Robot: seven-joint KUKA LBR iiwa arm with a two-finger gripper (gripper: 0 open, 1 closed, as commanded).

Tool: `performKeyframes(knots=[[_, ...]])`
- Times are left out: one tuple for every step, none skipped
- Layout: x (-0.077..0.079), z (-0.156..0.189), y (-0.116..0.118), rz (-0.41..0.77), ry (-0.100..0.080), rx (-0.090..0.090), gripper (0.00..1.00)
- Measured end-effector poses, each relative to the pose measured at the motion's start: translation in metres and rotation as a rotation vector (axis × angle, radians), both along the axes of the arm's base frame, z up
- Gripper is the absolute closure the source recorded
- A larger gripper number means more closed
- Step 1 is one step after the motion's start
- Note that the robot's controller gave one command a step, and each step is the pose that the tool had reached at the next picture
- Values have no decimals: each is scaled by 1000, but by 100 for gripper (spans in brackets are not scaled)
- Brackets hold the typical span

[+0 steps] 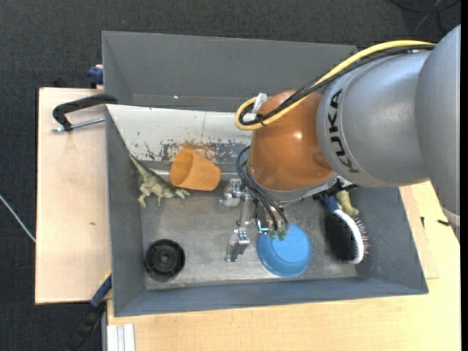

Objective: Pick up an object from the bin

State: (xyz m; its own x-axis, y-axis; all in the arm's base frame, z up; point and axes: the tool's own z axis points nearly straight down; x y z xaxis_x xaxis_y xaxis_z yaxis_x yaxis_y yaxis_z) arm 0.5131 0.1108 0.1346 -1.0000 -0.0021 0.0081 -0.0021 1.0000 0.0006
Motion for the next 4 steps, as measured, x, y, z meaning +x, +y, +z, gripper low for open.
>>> performKeyframes(knots=[[-4, -65, -61, -72, -12, 2, 0], [-11, -4, -137, -175, -18, -3, 0], [-13, -58, -134, -88, -18, 2, 0], [-13, -58, -134, -88, -18, 2, 100]])
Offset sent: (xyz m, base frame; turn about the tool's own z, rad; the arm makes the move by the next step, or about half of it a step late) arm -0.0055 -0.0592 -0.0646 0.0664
